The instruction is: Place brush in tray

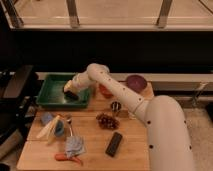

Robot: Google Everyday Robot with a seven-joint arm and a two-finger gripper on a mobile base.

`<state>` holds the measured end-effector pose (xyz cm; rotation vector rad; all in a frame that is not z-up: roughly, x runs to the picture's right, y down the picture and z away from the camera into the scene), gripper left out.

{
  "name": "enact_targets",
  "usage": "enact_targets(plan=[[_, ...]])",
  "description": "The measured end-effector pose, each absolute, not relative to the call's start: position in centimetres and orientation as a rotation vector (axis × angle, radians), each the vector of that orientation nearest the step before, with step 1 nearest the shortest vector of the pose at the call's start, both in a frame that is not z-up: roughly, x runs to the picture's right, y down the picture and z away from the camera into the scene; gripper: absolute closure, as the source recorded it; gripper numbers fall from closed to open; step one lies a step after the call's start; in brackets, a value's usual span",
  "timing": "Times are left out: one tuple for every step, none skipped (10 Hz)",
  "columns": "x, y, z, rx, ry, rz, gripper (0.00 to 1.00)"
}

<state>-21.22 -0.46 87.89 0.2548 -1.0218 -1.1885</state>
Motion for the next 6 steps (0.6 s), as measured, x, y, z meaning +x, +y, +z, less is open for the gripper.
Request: enact_targets(plan=[[-21.21,-0.37,87.85,0.255,-1.023,-1.19,0.25],[-21.16,-0.31,87.63,0.256,-1.026,-1.194,0.22],[-21.14,-0.34,87.25,0.254,-1.031,-1.203,0.22],[-21.17,-0.3,87.19,0.253,-1.033,-1.204,0.22],[-21.15,-0.36,87.16,0.253,-1.032,-1.204,0.22],[-21.12,-0.34,87.19,0.253,-1.032,-1.204,0.22]])
